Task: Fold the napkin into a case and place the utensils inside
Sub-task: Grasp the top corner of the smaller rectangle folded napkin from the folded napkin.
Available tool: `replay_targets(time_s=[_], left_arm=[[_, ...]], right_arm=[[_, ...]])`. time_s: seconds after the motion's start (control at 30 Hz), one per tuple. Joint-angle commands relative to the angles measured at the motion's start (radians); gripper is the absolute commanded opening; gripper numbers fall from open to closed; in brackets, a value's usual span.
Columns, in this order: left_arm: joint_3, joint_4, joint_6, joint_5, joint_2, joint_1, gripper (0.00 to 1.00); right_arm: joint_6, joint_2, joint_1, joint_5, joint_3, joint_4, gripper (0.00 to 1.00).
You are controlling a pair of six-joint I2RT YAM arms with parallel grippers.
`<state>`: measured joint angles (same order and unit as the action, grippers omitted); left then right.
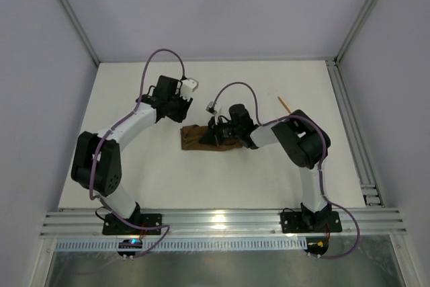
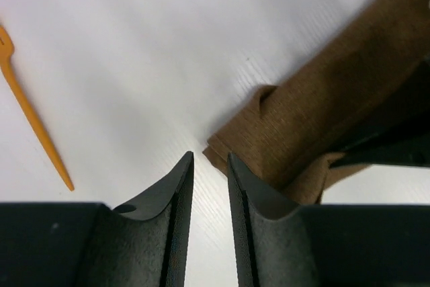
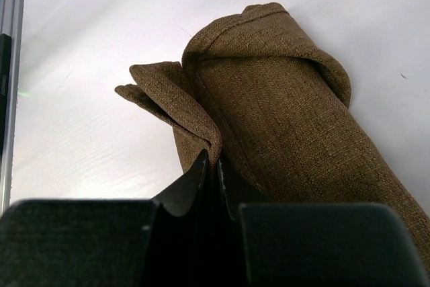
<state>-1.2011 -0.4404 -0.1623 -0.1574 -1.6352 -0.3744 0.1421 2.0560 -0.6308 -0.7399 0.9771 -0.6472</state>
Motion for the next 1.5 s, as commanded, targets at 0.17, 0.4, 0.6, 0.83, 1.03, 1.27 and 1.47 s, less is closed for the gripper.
replay_targets(time_s=[0.17,0.4,0.6,0.83,1.03,1.27,1.47], left_arm=[[0.008,0.077,-0.043,0.266,-0.123,-0.155,0.33],[0.014,0.085,-0.071,0.308,-0.163,-0.178,0.29],[0.046,0.098,-0.091,0.372,-0.172,-0.196,0.26],[0.063,0.063,-0.020,0.191,-0.134,-0.176,0.31],[0.052,0.040,0.020,0.110,-0.103,-0.169,0.33],[0.064,0.025,0.006,0.249,-0.195,-0.164,0.15],[0.090,0.068,-0.013,0.291,-0.111,-0.164,0.00]], right_arm=[[-0.009,0.000,-0.007,0.020,-0.014,-0.040,0.10],[0.002,-0.002,-0.007,0.024,-0.008,-0.043,0.10],[0.016,-0.010,-0.007,0.027,-0.005,-0.051,0.10],[0.077,-0.010,0.008,0.011,-0.003,-0.085,0.10],[0.090,0.000,0.008,0.013,-0.006,-0.094,0.10],[0.125,-0.007,0.017,0.014,0.000,-0.106,0.10],[0.223,0.001,0.049,0.040,0.021,-0.109,0.09]])
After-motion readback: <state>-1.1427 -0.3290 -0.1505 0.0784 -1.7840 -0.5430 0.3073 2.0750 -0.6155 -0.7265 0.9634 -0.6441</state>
